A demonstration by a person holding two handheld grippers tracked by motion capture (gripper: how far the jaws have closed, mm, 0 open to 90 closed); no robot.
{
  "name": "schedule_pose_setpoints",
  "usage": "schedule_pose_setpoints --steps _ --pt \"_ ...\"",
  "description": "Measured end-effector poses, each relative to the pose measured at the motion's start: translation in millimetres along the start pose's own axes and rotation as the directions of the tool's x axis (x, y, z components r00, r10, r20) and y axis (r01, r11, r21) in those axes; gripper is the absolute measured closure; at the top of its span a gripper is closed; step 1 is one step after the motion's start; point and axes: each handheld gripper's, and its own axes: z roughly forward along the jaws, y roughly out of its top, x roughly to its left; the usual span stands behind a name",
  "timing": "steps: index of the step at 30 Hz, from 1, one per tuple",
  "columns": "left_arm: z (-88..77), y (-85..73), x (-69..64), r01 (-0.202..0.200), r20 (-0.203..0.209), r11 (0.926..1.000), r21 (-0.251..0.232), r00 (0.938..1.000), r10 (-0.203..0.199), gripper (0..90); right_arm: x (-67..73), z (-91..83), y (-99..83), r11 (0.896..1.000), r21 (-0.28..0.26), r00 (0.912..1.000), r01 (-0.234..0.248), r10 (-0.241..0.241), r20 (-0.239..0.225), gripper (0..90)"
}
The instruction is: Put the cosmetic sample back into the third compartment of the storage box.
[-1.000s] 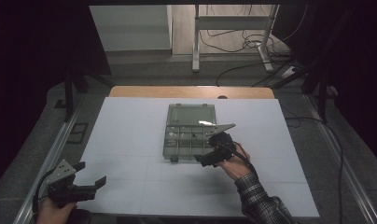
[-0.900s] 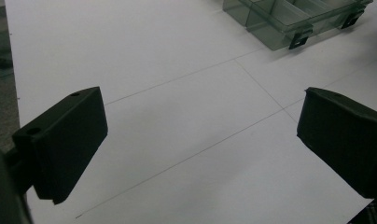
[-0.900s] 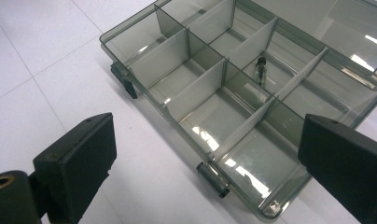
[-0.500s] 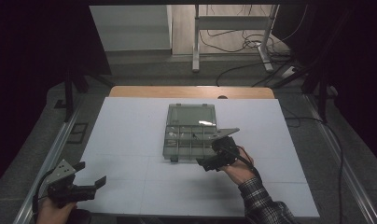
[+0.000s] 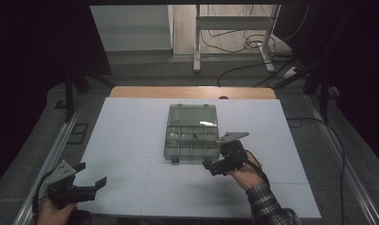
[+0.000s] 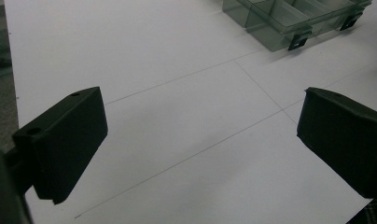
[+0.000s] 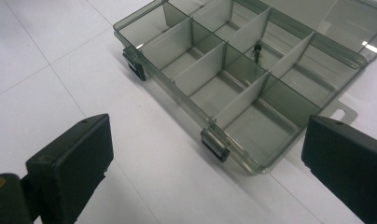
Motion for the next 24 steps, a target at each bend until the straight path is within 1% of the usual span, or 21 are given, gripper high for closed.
schedule_pose_setpoints --steps 1,6,7,18,24 --pt "0.0 0.0 0.1 0.0 0.0 1.0 0.0 1.0 0.0 2.1 -0.9 -3.8 -3.0 1.0 -0.011 1.0 -0.007 0.007 -0.001 2.1" --pt "0.0 0.0 0.2 0.001 0.001 1.0 0.0 1.0 -0.001 2.1 -2.5 -10.3 -8.5 1.0 -0.024 0.9998 -0.019 0.019 0.001 2.2" --pt "0.0 0.0 0.2 0.001 0.001 1.0 0.0 1.0 -0.001 2.1 -2.8 -11.9 -9.8 1.0 -0.023 0.9998 -0.018 0.018 0.008 2.2" --pt "-0.1 0.0 0.1 0.002 0.001 1.0 -0.001 1.0 -0.002 2.1 -4.5 -25.5 -24.3 0.999 -0.046 0.9994 -0.028 0.029 0.021 2.1" --pt "-0.1 0.0 0.3 0.003 0.002 1.0 -0.002 1.0 -0.003 2.1 -5.5 -32.9 -31.7 0.998 -0.055 0.9988 -0.027 0.029 0.039 1.9"
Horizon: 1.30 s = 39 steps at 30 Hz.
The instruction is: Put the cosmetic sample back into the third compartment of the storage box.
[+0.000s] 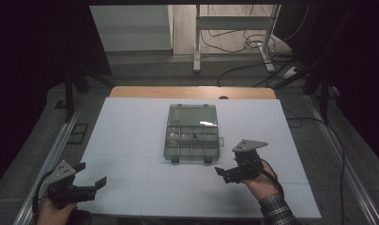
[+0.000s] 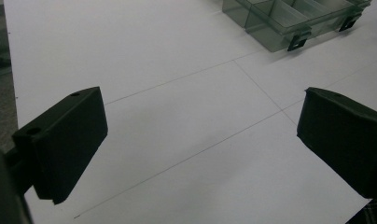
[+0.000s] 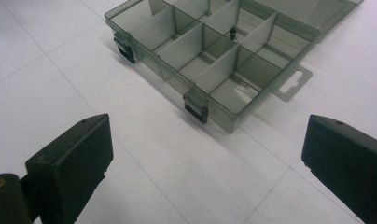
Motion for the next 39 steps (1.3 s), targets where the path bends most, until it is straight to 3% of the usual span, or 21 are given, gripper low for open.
schedule_pose_setpoints --steps 39 --pt "-0.5 -0.4 0.8 0.008 0.005 1.0 -0.003 1.0 -0.008 2.1 -6.0 -40.6 -35.3 0.998 -0.055 0.996 -0.042 0.046 0.077 0.0"
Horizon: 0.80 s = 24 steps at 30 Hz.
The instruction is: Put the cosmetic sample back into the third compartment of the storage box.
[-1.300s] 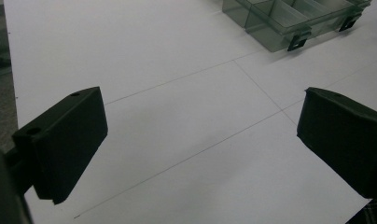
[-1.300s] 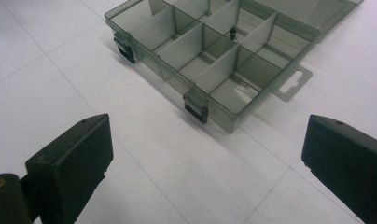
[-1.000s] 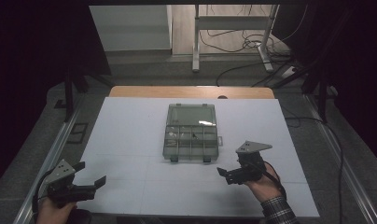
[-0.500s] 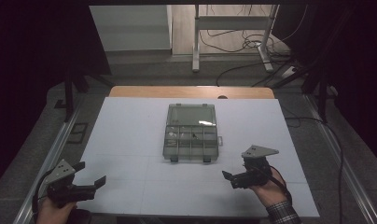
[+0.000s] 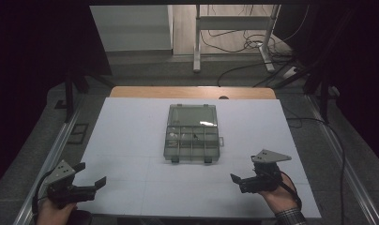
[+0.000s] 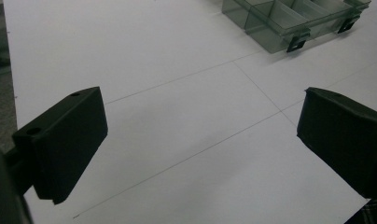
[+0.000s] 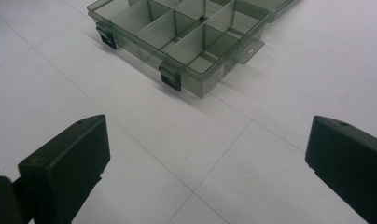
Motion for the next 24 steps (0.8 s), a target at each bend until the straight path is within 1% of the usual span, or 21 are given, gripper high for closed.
schedule_pose_setpoints --steps 11,15,19,24 --pt "-0.1 -0.2 0.7 0.006 0.001 1.0 -0.002 1.0 -0.006 2.1 -4.1 -12.3 -8.3 1.0 -0.02 0.9997 -0.017 0.017 0.019 0.0" --pt "-0.1 -0.2 0.8 0.008 0.002 1.0 -0.003 1.0 -0.008 2.1 -5.6 -15.9 -11.8 1.0 -0.02 0.9992 -0.023 0.024 0.032 0.0" --pt "-0.2 -0.3 1.1 0.011 0.003 0.9999 -0.004 0.9999 -0.011 2.1 -7.7 -20.1 -16.4 1.0 -0.011 0.9981 -0.024 0.024 0.057 0.0" --pt "-0.3 -0.3 1.4 0.012 0.003 0.9999 -0.003 0.9999 -0.012 2.1 -10.6 -29.0 -22.7 0.998 -0.027 0.996 -0.049 0.051 0.074 0.0"
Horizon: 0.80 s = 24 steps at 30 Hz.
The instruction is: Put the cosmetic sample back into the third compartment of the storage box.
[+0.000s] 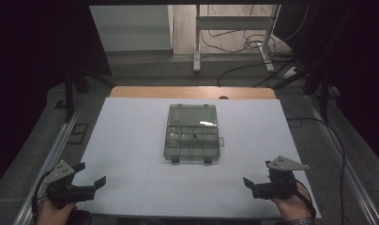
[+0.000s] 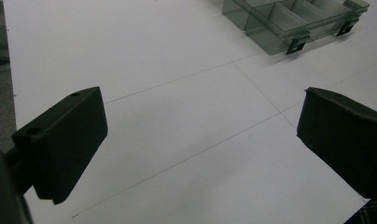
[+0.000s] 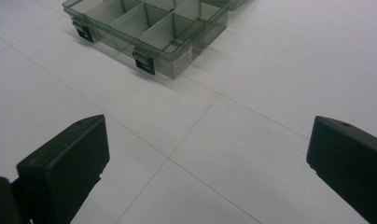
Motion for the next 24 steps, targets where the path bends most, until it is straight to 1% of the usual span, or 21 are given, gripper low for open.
schedule_pose_setpoints --steps 7,10,18,24 --pt "0.0 -0.1 0.3 0.005 0.003 1.0 -0.001 1.0 -0.005 2.1 -3.1 -11.3 -7.6 0.999 -0.027 0.9992 -0.039 0.039 0.011 0.0" --pt "-0.2 -0.1 0.4 0.004 0.005 1.0 -0.002 1.0 -0.004 2.1 -3.5 -16.1 -10.4 0.997 -0.037 0.9978 -0.064 0.064 0.012 0.0" --pt "-0.5 -0.5 1.3 0.008 0.014 1.0 -0.005 0.9999 -0.008 2.1 -4.7 -23.0 -19.6 0.997 -0.023 0.9964 -0.076 0.077 0.036 0.0" --pt "-0.5 -0.6 1.3 0.008 0.014 1.0 -0.004 0.9999 -0.008 2.1 -7.2 -25.5 -27.7 0.997 0.005 0.9948 -0.078 0.077 0.066 0.0"
